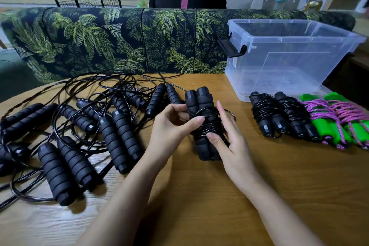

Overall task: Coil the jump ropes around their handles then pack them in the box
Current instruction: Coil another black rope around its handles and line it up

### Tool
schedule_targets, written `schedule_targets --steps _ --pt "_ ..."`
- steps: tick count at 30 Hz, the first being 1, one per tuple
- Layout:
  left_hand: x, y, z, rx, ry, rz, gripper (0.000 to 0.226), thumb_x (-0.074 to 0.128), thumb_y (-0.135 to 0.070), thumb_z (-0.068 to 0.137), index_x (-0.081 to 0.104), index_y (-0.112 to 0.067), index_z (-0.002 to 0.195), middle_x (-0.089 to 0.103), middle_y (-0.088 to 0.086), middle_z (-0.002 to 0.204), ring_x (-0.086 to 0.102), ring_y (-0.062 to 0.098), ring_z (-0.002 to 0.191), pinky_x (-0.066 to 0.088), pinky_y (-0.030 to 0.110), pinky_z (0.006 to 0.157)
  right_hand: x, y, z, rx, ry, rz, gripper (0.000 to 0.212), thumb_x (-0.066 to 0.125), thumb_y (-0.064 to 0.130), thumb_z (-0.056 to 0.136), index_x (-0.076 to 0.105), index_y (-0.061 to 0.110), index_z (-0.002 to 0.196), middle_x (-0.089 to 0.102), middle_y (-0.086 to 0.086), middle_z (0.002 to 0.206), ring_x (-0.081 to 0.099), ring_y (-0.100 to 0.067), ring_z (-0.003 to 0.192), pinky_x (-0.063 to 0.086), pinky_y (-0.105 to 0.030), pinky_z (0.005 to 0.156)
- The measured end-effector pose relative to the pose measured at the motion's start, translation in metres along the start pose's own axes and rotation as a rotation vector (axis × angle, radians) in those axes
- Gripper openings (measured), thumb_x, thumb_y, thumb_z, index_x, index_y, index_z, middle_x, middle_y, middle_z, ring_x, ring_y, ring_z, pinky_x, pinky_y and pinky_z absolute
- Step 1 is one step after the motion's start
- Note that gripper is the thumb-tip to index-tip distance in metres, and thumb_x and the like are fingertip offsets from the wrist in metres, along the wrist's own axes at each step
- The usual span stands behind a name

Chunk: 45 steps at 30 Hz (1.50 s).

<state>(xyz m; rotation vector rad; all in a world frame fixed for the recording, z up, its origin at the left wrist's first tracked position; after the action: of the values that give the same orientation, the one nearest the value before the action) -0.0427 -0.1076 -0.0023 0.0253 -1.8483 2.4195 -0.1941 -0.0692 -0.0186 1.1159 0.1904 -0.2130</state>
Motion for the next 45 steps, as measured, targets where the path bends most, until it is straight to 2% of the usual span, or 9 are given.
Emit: schedule_targets --steps 4,9,18,21,23,27,32,36,45 --pt "0.002 -0.003 0.0 0.009 0.029 0.021 0.041 0.079 -0.029 0.064 0.063 -0.02 0.1 0.067 -0.016 0.071 0.063 -0.002 0.074 0.05 0.016 0.072 -0.003 0.003 -0.001 -0.004 -0.021 0.023 0.064 0.055 0.028 0.093 0.029 0.03 0.151 0.04 0.016 0.15 0.034 0.006 0.138 0.027 -0.007 0.106" --pt "0.0 -0.003 0.001 0.004 0.057 0.042 0.043 0.077 -0.027 0.069 0.062 -0.018 0.108 0.071 -0.013 0.078 0.066 0.001 0.082 0.053 0.021 0.08 -0.008 0.003 0.0 0.022 -0.059 0.12 0.054 0.055 0.017 0.097 0.039 0.029 0.147 0.047 0.028 0.14 0.041 0.009 0.132 0.034 -0.009 0.103" --pt "0.001 0.007 -0.001 -0.033 -0.094 0.003 0.034 0.081 -0.01 0.073 0.061 -0.01 0.1 0.07 -0.004 0.071 0.066 0.003 0.07 0.05 0.014 0.066 -0.008 0.008 -0.001 -0.136 -0.129 -0.196 0.046 0.051 0.021 0.099 0.044 0.025 0.145 0.043 0.008 0.149 0.038 -0.003 0.138 0.03 -0.011 0.107" --pt "0.001 0.007 -0.003 -0.01 -0.138 0.04 0.035 0.084 -0.014 0.07 0.062 -0.01 0.097 0.069 0.0 0.073 0.065 0.006 0.071 0.052 0.017 0.068 -0.004 0.007 -0.003 -0.095 -0.106 -0.344 0.064 0.053 0.052 0.089 0.033 0.038 0.149 0.034 0.017 0.154 0.035 0.002 0.139 0.03 -0.006 0.103" --pt "0.001 0.006 -0.004 0.001 -0.168 0.047 0.042 0.086 -0.022 0.065 0.062 -0.008 0.096 0.067 -0.001 0.069 0.064 0.008 0.069 0.053 0.021 0.07 -0.002 0.006 -0.004 -0.099 -0.102 -0.493 0.08 0.054 0.063 0.082 0.027 0.038 0.152 0.031 0.018 0.155 0.035 -0.002 0.14 0.04 -0.016 0.101" --pt "0.002 0.004 -0.007 0.017 -0.185 0.094 0.058 0.087 -0.039 0.053 0.061 -0.007 0.094 0.069 0.008 0.072 0.064 0.017 0.07 0.054 0.036 0.075 -0.001 0.008 -0.006 -0.096 -0.133 -0.714 0.096 0.056 0.068 0.075 0.02 0.031 0.155 0.036 0.011 0.152 0.038 -0.012 0.137 0.052 -0.032 0.083" --pt "0.004 0.004 -0.008 0.024 -0.155 0.101 0.057 0.088 -0.036 0.05 0.06 -0.007 0.091 0.066 -0.002 0.067 0.06 0.011 0.066 0.053 0.03 0.069 0.002 0.007 -0.006 0.018 -0.092 -0.822 0.108 0.063 0.066 0.07 0.012 0.025 0.157 0.035 0.005 0.153 0.035 -0.014 0.137 0.054 -0.034 0.079" --pt "0.012 0.002 -0.01 0.056 -0.061 0.097 0.047 0.087 -0.026 0.054 0.057 -0.007 0.086 0.062 -0.007 0.06 0.056 0.005 0.058 0.049 0.019 0.056 0.0 0.005 -0.005 0.118 -0.009 -0.79 0.115 0.073 0.053 0.076 -0.004 0.025 0.157 0.023 0.007 0.16 0.024 -0.012 0.145 0.047 -0.032 0.091" --pt "0.019 0.0 -0.007 0.172 0.12 0.222 0.027 0.074 -0.011 0.083 0.063 -0.017 0.107 0.07 -0.006 0.085 0.064 0.005 0.082 0.049 0.018 0.081 -0.017 -0.004 -0.002 0.158 -0.165 -0.559 0.102 0.079 0.043 0.077 0.017 0.024 0.157 0.04 0.006 0.154 0.041 -0.012 0.134 0.04 -0.027 0.091"
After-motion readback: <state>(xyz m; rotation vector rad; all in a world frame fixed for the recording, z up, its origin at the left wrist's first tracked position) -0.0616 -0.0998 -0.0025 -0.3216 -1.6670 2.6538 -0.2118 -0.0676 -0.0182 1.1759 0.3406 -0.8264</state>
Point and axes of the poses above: each hand's wrist, its own z-axis towards the middle knuckle, its own x-axis out of the palm, y = z × x, the point moved 6 cm from there along z, towards the middle knuckle
